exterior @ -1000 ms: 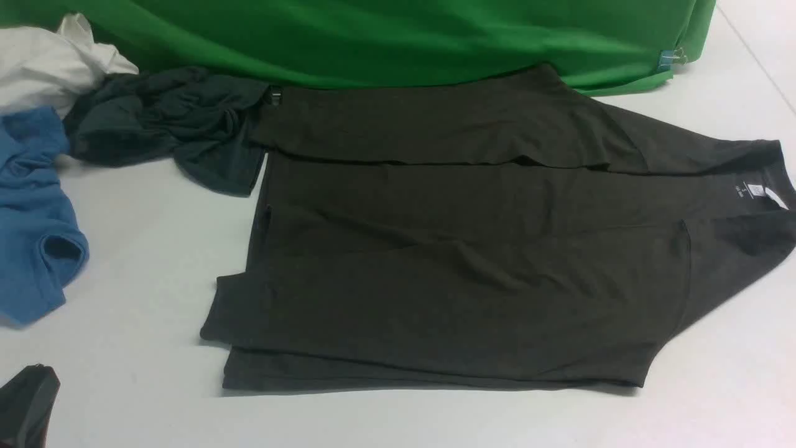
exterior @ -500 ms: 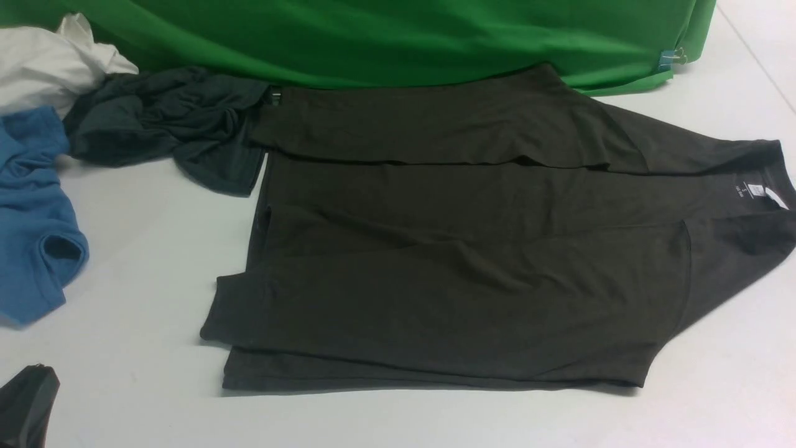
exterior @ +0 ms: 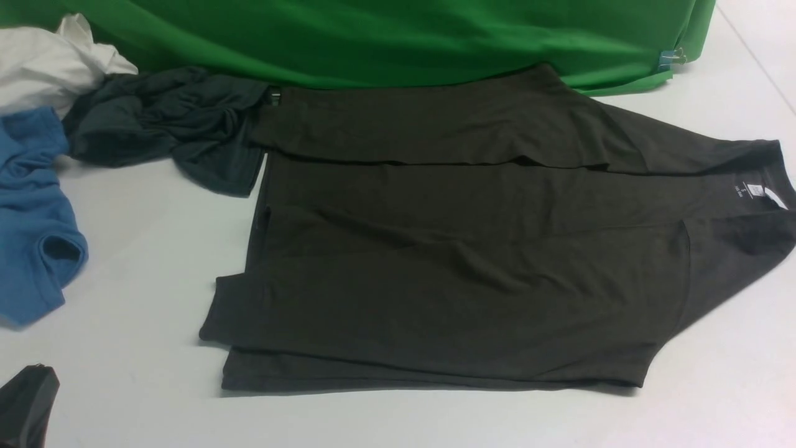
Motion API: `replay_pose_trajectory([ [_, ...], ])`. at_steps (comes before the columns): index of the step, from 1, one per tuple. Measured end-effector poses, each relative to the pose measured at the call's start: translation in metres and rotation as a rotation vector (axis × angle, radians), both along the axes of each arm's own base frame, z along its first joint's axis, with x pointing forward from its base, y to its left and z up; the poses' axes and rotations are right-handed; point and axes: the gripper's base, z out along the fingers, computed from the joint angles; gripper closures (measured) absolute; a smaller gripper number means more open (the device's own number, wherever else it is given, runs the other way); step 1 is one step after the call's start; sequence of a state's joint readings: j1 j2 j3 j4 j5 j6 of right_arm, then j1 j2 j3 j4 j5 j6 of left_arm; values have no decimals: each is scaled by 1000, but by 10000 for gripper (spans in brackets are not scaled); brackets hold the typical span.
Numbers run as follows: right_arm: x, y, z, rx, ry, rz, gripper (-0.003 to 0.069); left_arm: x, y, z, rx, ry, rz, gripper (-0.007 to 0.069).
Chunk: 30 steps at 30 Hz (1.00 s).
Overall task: Fold a long-sleeved shirt on a white desktop.
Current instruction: 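Grasp the left edge of the dark T-shirt lying flat on the table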
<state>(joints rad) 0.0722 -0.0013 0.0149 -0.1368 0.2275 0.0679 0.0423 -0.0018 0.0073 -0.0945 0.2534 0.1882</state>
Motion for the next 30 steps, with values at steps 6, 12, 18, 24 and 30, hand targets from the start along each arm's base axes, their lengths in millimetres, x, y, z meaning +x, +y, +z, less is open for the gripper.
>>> replay_pose_trajectory([
  [6,0,0,0,-49,-1,7,419,1,2,5,59,-49,8,603],
  [12,0,1,4,-46,-45,13,419,1,2,23,14,-252,24,603],
  [18,-1,4,32,189,-343,52,419,-2,6,40,-323,-462,49,603],
  [24,-12,7,60,387,-643,155,419,-12,11,62,-552,-723,29,603],
  [30,-21,8,76,578,-767,251,419,-36,7,130,-595,-846,-58,603],
])
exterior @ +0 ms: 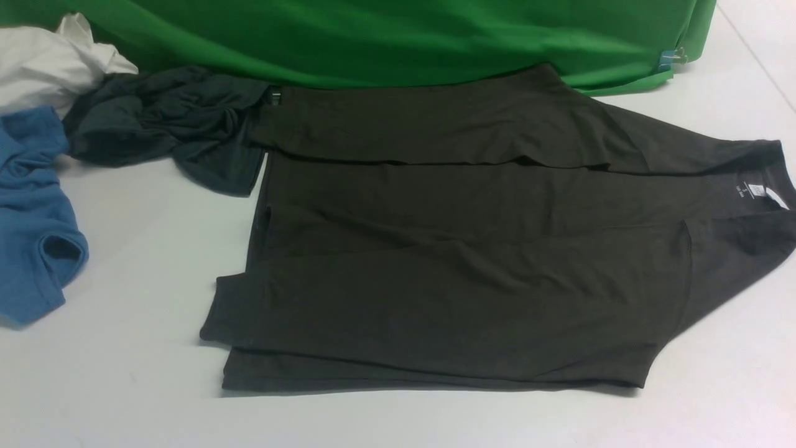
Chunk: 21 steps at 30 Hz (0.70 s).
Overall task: Fold a long-sleeved shirt on a white desktop.
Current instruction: 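Grasp the left edge of the dark T-shirt lying flat on the table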
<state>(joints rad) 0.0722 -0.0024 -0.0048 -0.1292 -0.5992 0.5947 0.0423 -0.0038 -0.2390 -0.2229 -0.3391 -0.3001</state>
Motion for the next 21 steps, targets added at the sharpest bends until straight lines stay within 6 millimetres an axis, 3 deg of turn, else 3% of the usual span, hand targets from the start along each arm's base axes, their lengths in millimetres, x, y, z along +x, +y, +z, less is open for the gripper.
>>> replay_pose_trajectory([
  [1,0,0,0,0,2,0,419,-4,0,7,2,-16,-2,603],
  [3,-8,-1,31,-5,-60,-18,419,-17,-5,49,34,8,-27,603],
  [5,-16,-3,60,0,-115,-35,419,-17,-7,71,51,81,-43,603],
  [6,-16,-3,59,3,-112,-34,419,-20,-7,77,53,75,-45,603],
  [7,-25,-5,90,14,-163,-43,419,-17,-8,95,71,133,-50,603],
  [10,-37,-7,126,25,-182,-50,419,-1,-10,124,131,235,-37,603],
  [13,-50,-9,192,6,-143,-86,419,30,-11,160,293,363,-4,603],
  [15,-50,-9,203,-6,-111,-100,419,35,-12,167,323,371,-5,603],
  [17,-38,-10,234,-48,44,-134,419,59,-16,173,405,419,-36,603],
  [21,-3,-9,252,-161,351,-188,419,93,-31,160,482,540,-157,603],
])
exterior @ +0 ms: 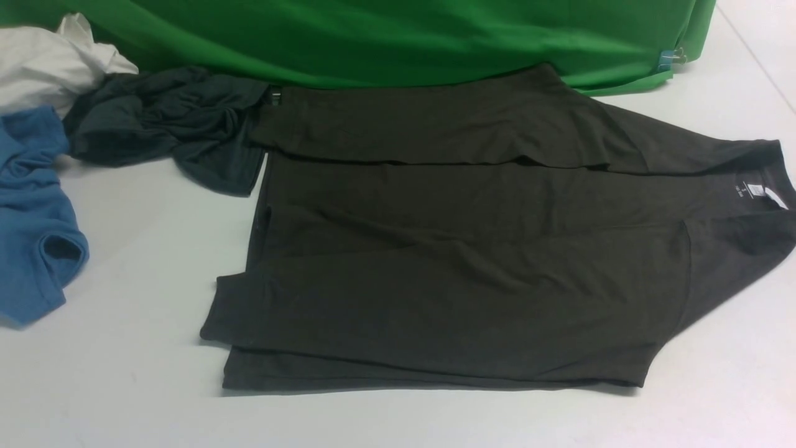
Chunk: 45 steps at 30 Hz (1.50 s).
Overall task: Fold a long-sleeved shirt on a white desktop.
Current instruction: 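Grasp the left edge of the dark T-shirt lying flat on the table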
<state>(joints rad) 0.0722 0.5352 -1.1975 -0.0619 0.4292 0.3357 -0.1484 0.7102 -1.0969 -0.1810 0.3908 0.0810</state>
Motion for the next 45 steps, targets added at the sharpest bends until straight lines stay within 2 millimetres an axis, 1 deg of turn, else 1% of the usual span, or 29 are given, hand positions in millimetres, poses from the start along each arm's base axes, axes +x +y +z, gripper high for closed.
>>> replay_pose_trajectory([
  [2,23,1,-5,-78,185,-24,419,18,-10,-14,29,91,-52,603],
  [4,46,2,-20,-126,373,-28,419,38,-20,-32,88,195,-90,603],
  [5,55,3,-27,-139,450,-24,419,47,-23,-39,101,236,-100,603],
  [6,56,3,-29,-140,460,-23,419,47,-24,-40,102,237,-102,603],
  [7,67,4,-41,-144,553,-9,419,59,-28,-50,107,305,-116,603],
  [9,81,8,-62,-143,670,28,419,71,-35,-63,98,407,-143,603],
  [13,95,16,-100,-126,796,110,419,90,-44,-99,129,697,-183,603],
  [15,99,21,-118,-111,845,159,419,100,-47,-122,146,884,-178,601],
  [16,100,22,-123,-100,858,177,419,103,-47,-129,155,938,-174,599],
  [19,102,28,-144,-82,908,235,419,120,-50,-161,197,1150,-144,587],
  [20,103,30,-151,-85,923,260,419,129,-51,-176,208,1224,-126,572],
  [21,103,31,-152,-88,926,264,419,129,-51,-176,206,1224,-126,570],
  [22,102,34,-156,-97,933,289,419,138,-53,-189,217,1270,-113,550],
  [23,102,35,-157,-99,934,293,419,139,-53,-191,220,1273,-110,547],
  [25,101,42,-158,-137,929,350,419,154,-50,-209,230,1313,-57,493],
  [26,100,44,-158,-158,922,366,419,159,-46,-214,223,1325,-30,477],
  [28,99,49,-158,-179,914,397,419,168,-31,-223,174,1352,29,443],
  [31,96,55,-157,-205,907,443,419,185,7,-247,30,1433,70,386],
  [32,96,55,-157,-206,907,445,419,185,10,-247,33,1432,71,383],
  [33,96,57,-157,-210,904,456,419,189,19,-256,-18,1450,37,358],
  [34,96,57,-157,-212,904,459,419,190,22,-257,-30,1452,39,354],
  [35,95,58,-157,-215,902,464,419,192,25,-261,-54,1456,21,330],
  [36,95,59,-157,-216,900,470,419,196,29,-267,-79,1453,1,285],
  [38,95,59,-157,-216,896,473,419,201,29,-273,-88,1443,-10,220],
  [40,95,59,-157,-214,897,473,419,203,28,-276,-83,1440,-15,179],
  [41,95,59,-157,-207,899,472,419,205,26,-280,-71,1437,-17,129],
  [43,95,59,-157,-196,902,470,419,209,22,-289,-63,1444,-20,79],
  [44,95,59,-157,-193,903,470,419,209,21,-290,-63,1446,-19,76],
  [45,95,59,-157,-187,905,469,419,212,20,-297,-67,1461,-18,55],
])
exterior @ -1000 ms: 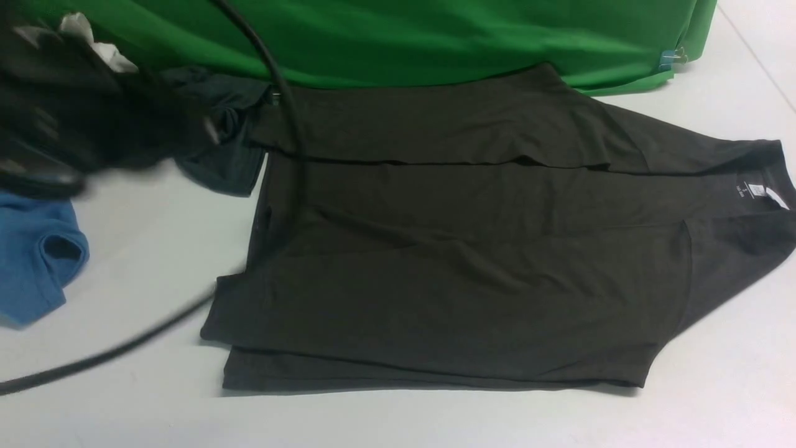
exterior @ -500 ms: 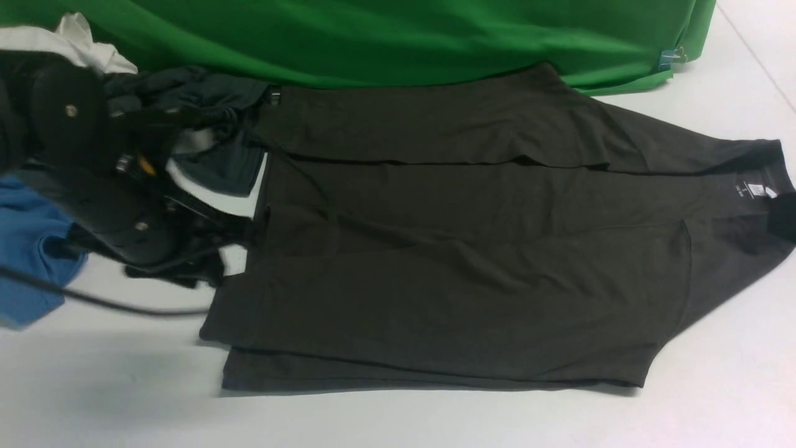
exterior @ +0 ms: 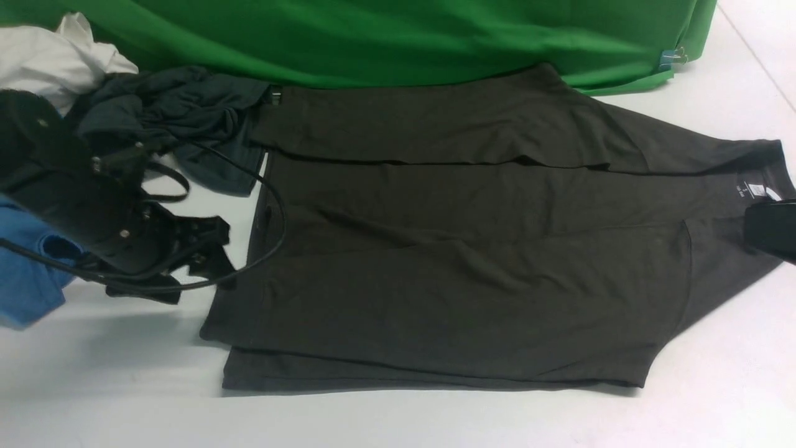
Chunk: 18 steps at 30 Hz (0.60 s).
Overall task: Fold a long-sleeved shirt on a white desktop.
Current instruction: 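Grasp the left edge of the dark T-shirt lying flat on the table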
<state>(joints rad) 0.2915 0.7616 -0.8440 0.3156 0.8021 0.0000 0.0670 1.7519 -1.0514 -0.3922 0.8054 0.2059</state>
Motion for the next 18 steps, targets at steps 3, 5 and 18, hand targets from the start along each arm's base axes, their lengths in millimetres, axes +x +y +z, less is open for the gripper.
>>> replay_pose_trajectory([
  [3,0,0,0,8,4,-7,419,6,-2,-24,-12,51,10,46],
  [5,0,0,0,9,5,-7,418,12,-3,-27,-31,41,19,63],
  [18,0,0,0,10,5,-8,418,19,-5,-36,-55,9,1,585],
])
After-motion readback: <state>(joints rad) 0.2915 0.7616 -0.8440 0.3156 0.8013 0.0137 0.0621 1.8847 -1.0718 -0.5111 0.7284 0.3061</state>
